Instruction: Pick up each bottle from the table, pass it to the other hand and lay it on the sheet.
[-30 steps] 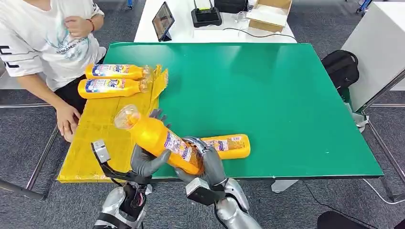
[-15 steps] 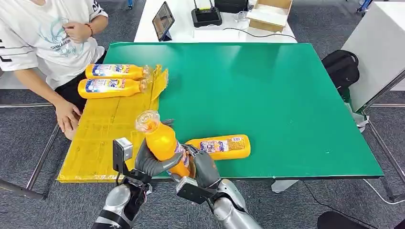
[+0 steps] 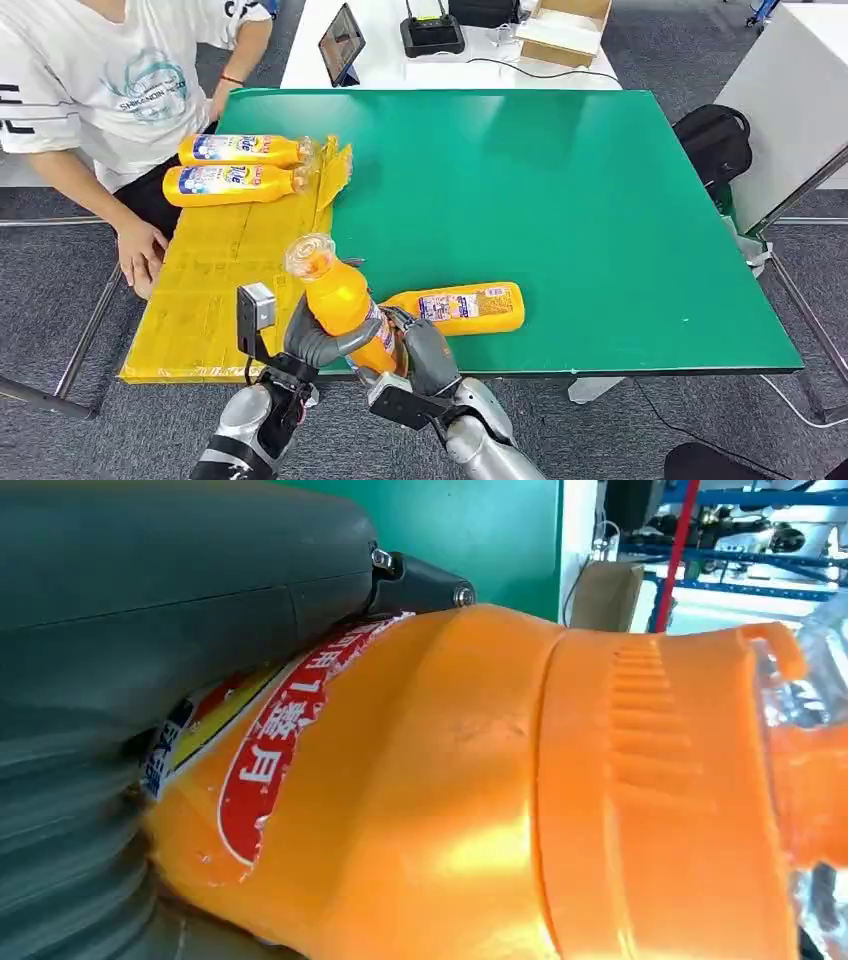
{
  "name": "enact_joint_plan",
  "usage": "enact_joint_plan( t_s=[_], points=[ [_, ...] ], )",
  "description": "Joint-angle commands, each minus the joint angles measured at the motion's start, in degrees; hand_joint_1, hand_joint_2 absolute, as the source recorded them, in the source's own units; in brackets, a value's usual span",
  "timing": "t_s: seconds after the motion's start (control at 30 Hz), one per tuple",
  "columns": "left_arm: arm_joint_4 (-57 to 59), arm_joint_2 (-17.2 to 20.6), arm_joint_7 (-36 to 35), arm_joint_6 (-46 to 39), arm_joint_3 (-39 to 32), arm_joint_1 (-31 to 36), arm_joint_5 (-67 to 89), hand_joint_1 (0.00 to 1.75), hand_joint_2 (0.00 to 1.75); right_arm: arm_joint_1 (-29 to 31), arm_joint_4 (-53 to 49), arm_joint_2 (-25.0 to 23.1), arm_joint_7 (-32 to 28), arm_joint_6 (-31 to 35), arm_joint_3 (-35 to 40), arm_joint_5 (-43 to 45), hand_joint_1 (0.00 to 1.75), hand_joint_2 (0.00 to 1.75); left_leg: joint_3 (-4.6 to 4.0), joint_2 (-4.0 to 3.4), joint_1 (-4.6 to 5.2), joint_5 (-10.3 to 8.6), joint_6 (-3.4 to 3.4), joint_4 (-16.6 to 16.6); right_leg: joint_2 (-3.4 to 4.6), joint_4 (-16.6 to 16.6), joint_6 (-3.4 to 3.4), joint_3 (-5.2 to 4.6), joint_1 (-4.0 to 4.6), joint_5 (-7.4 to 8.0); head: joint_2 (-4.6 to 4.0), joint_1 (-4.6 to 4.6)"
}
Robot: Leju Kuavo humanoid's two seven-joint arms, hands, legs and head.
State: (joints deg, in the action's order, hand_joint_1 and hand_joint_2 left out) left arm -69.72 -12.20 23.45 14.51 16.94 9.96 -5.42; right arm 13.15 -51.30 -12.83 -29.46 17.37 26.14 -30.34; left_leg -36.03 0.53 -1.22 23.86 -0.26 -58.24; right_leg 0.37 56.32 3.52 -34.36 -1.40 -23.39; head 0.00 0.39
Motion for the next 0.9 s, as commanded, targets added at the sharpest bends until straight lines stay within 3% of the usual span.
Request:
enact_joint_plan(
  t_s=[0.03,0.23,0.27,0.3,0.33,0.57,0.9],
  points=[
    [3.15,1.05,-0.32,0.06,1.08,3.99,-0.25,1.75,1.75,2.65,2.94,-0.42,-0.87,1.12,2.02,-0.07,1.50,1.75,0.16,-0.01,-0.02,0.05,0.05,0.01,-0.06,-0.01,-0.16,0.16,0.06,-0.05,0.00,0.00],
    [3.15,1.05,-0.32,0.06,1.08,3.99,-0.25,1.75,1.75,2.65,2.94,-0.42,-0.87,1.12,2.02,-0.07,1.50,1.75,0.20,-0.05,-0.02,0.07,0.07,0.02,-0.03,-0.02,-0.17,0.20,0.06,-0.06,0.00,0.02],
    [3.15,1.05,-0.32,0.06,1.08,3.99,-0.25,1.75,1.75,2.65,2.94,-0.42,-0.87,1.12,2.02,-0.07,0.52,1.75,0.15,-0.03,-0.01,0.05,0.05,0.02,-0.03,-0.01,-0.13,0.15,0.04,-0.04,0.00,0.00],
    [2.76,1.13,-0.12,-0.76,0.84,3.94,-0.19,1.75,1.75,2.68,2.67,-0.46,-0.78,1.00,2.01,0.20,0.00,1.75,0.23,-0.06,-0.01,0.08,0.07,0.02,-0.02,-0.02,-0.17,0.22,0.05,-0.07,0.00,0.00],
    [2.16,1.12,0.48,-2.80,0.48,4.04,0.53,1.75,1.75,2.57,1.80,-0.68,-0.74,0.10,1.70,1.45,0.00,0.00,0.18,-0.06,-0.02,0.07,0.06,0.02,0.00,-0.02,-0.15,0.17,0.06,-0.05,0.00,0.00],
    [-2.15,2.02,2.23,-8.70,-3.93,6.99,1.33,1.75,1.75,1.16,-5.48,-0.71,-1.26,-3.31,2.16,5.48,0.00,0.00,0.10,-0.06,-0.02,0.07,0.05,-0.04,-0.01,0.06,-0.17,0.09,0.06,-0.06,0.00,-0.02],
    [-3.11,2.06,3.88,-15.34,-8.06,9.94,3.36,1.75,1.75,-0.20,-8.65,-0.54,-1.86,-2.24,0.42,9.14,0.00,0.00,0.12,-0.04,-0.04,0.03,0.07,-0.01,-0.02,0.02,-0.14,0.13,0.07,-0.04,0.00,-0.02]
  ],
)
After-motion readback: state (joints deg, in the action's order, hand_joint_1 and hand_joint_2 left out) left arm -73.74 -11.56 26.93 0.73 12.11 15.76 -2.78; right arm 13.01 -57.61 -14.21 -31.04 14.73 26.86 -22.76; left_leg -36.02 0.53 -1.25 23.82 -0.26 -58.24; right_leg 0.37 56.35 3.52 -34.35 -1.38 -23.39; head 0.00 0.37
